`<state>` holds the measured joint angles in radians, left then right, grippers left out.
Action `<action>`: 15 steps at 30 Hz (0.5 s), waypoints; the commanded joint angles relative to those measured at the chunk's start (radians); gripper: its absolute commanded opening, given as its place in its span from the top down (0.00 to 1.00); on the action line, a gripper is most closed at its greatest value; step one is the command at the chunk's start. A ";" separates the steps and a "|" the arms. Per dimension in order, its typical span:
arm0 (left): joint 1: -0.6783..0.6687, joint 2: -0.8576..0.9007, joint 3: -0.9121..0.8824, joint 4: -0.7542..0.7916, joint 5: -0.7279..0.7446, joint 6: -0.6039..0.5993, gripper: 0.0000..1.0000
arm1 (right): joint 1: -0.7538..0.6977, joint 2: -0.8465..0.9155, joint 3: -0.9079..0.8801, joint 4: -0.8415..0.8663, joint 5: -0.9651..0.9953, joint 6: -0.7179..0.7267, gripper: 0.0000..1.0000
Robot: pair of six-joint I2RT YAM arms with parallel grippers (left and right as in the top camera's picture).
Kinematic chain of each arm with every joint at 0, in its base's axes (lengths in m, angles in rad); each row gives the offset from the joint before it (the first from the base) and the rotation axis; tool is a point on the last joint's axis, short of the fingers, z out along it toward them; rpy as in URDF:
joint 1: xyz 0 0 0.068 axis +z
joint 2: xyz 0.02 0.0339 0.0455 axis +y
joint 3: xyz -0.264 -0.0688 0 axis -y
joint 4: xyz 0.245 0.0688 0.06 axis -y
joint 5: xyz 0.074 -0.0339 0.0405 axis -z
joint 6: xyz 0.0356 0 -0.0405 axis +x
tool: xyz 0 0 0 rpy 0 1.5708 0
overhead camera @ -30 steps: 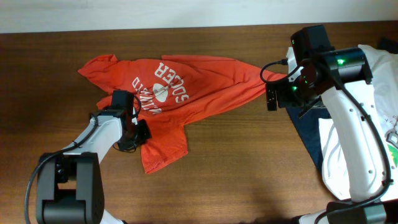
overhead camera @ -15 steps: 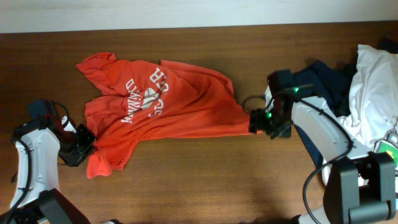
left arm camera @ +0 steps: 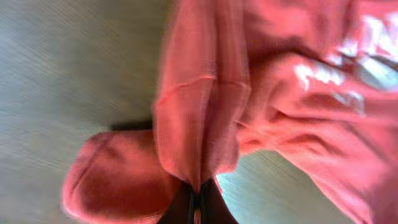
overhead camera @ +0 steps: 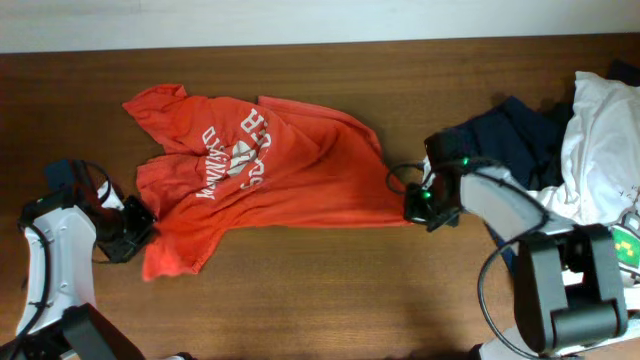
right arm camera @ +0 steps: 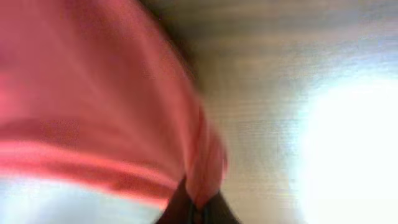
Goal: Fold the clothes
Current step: 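Lift the t-shirt with both grippers, shake it out, and lay it flat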
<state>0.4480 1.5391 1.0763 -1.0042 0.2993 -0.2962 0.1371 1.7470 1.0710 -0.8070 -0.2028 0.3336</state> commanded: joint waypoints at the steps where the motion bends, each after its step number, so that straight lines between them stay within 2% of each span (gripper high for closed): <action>1: -0.003 -0.009 0.179 -0.013 0.206 0.141 1.00 | -0.055 -0.182 0.382 -0.208 0.084 -0.081 0.96; 2: -0.003 -0.018 0.309 -0.040 0.206 0.143 1.00 | -0.068 -0.219 0.568 -0.333 0.084 -0.098 0.96; 4: -0.003 -0.047 0.565 -0.097 0.206 0.146 1.00 | -0.072 -0.243 0.824 -0.478 0.084 -0.098 0.96; 8: 0.000 -0.101 0.989 -0.141 0.179 0.149 1.00 | -0.072 -0.251 1.258 -0.579 0.090 -0.154 0.96; 12: 0.000 -0.169 1.212 -0.133 0.071 0.148 1.00 | -0.072 -0.255 1.558 -0.625 0.265 -0.154 0.96; 15: 0.000 -0.134 1.216 -0.134 0.079 0.148 1.00 | -0.072 -0.204 1.558 -0.636 0.271 -0.169 0.96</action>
<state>0.4454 1.3685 2.2829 -1.1435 0.4019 -0.1707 0.0727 1.4849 2.6240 -1.4376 0.0158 0.1799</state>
